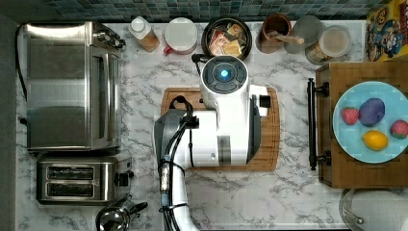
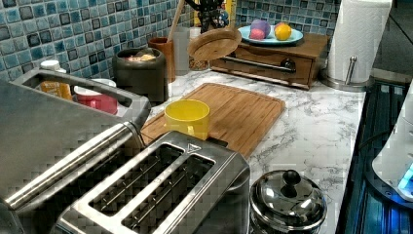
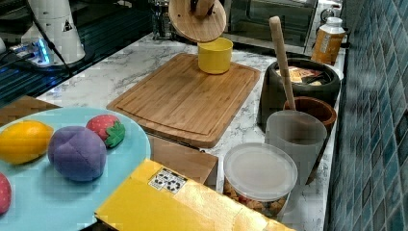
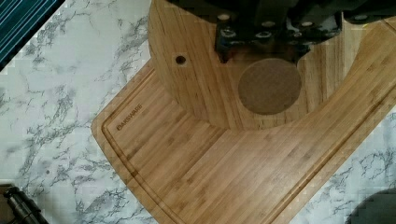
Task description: Place the lid on the board.
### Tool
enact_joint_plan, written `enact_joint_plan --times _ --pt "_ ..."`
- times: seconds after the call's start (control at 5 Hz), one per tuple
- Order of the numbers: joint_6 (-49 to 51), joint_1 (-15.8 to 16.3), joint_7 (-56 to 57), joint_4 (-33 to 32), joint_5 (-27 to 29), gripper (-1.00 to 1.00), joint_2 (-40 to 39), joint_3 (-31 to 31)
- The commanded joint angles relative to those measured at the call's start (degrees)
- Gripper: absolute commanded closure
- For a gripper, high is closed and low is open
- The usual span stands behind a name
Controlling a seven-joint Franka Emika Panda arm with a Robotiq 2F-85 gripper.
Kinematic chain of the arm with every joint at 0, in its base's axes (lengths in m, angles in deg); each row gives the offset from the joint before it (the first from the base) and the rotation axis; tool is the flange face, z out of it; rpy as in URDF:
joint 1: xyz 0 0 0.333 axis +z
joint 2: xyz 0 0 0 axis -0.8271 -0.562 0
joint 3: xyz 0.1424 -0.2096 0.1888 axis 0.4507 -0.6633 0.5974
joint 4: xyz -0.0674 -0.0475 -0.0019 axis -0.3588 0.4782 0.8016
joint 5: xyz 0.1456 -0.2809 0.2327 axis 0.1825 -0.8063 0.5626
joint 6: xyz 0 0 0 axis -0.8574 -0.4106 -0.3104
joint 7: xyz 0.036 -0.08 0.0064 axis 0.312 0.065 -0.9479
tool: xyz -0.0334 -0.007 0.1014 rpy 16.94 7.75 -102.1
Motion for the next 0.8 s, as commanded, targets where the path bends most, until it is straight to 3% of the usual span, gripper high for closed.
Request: enact_joint_plan --times 0.2,0.8 --pt "-3.7 0.6 -2.5 -4.2 -2.4 1.0 1.9 0.9" --pt "-18.9 -1.1 -15.1 -16.5 -13.3 1.0 7.5 -1.8"
